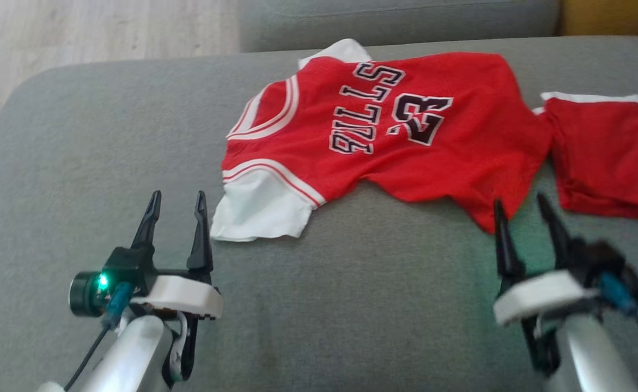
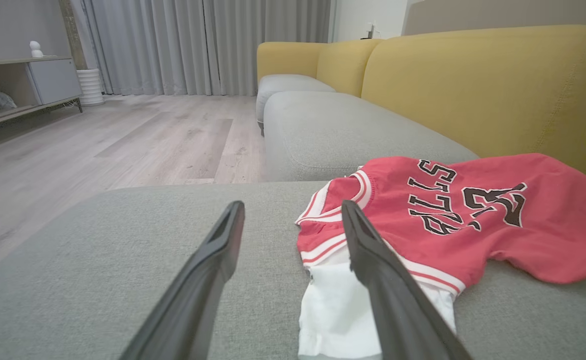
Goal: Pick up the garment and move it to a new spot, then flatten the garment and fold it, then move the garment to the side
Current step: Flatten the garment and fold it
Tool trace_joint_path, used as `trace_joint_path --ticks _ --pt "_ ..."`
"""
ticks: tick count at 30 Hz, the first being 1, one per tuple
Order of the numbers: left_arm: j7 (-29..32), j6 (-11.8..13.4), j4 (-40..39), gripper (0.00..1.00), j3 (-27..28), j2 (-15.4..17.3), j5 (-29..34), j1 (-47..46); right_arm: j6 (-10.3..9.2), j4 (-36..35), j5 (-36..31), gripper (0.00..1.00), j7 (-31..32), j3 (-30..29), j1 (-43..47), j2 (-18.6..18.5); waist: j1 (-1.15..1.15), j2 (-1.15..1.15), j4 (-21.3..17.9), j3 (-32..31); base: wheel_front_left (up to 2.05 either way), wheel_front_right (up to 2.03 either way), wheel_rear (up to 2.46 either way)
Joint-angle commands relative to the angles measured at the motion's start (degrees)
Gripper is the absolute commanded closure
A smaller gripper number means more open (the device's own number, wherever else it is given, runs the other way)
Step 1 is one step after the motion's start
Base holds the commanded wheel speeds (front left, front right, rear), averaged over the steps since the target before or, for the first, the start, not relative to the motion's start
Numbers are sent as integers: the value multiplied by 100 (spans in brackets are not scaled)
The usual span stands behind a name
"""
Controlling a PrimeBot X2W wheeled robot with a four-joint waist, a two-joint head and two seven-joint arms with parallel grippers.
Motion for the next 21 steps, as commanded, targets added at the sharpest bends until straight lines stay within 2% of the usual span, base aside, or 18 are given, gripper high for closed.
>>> trace_joint_path --ticks 1,7,14,21 --pt "-55 -37 -187 0 272 146 82 -126 -4 -338 83 0 -75 217 -91 17 1 0 -115 -30 0 0 0" --pt "-36 -181 -7 0 247 162 114 -139 -4 -655 141 0 -76 241 191 17 1 0 -290 27 0 0 0" --pt "599 -453 680 0 -27 263 121 -418 -4 -775 160 0 -76 205 169 18 1 0 -438 268 0 0 0" --pt "844 -498 1229 0 -62 346 128 -716 -4 -792 222 0 -76 233 159 18 1 0 -565 494 0 0 0"
